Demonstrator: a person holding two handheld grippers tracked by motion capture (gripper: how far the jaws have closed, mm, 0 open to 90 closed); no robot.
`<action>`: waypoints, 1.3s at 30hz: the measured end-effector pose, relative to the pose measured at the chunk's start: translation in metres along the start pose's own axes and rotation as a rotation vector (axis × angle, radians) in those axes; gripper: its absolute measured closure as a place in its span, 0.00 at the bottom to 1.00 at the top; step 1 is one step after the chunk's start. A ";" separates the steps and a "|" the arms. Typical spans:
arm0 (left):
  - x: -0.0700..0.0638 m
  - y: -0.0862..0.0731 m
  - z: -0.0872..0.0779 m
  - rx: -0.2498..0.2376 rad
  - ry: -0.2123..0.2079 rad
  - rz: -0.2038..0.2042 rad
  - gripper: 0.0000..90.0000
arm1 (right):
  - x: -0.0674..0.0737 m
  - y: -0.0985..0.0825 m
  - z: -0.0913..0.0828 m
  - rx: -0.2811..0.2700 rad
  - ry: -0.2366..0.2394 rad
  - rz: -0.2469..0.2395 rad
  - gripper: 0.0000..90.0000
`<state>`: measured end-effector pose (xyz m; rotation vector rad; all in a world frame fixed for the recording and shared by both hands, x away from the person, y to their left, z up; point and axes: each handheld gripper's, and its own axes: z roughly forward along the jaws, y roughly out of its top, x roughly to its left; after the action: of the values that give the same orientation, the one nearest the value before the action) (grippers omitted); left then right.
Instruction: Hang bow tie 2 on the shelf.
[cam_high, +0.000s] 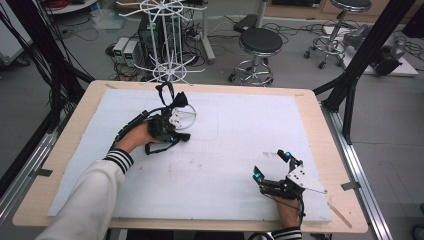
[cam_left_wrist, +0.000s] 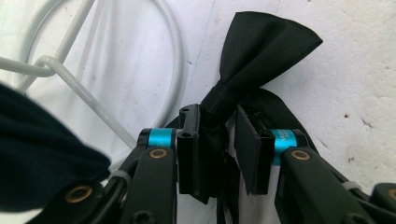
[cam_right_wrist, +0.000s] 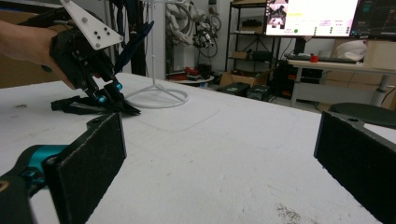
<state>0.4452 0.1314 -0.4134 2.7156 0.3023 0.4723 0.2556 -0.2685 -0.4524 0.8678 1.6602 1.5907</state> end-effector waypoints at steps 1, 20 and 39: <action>-0.001 0.000 0.000 0.003 0.004 -0.005 0.83 | 0.000 0.000 0.000 0.001 -0.001 -0.001 0.02; -0.008 0.001 -0.007 -0.005 0.005 -0.056 0.89 | 0.002 0.000 0.000 0.000 -0.004 -0.016 0.02; -0.021 -0.020 -0.051 -0.254 -0.002 -0.218 0.90 | 0.003 -0.001 0.000 -0.004 -0.009 -0.028 0.02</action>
<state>0.4047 0.1604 -0.3820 2.4036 0.4959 0.4141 0.2537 -0.2665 -0.4530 0.8446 1.6551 1.5692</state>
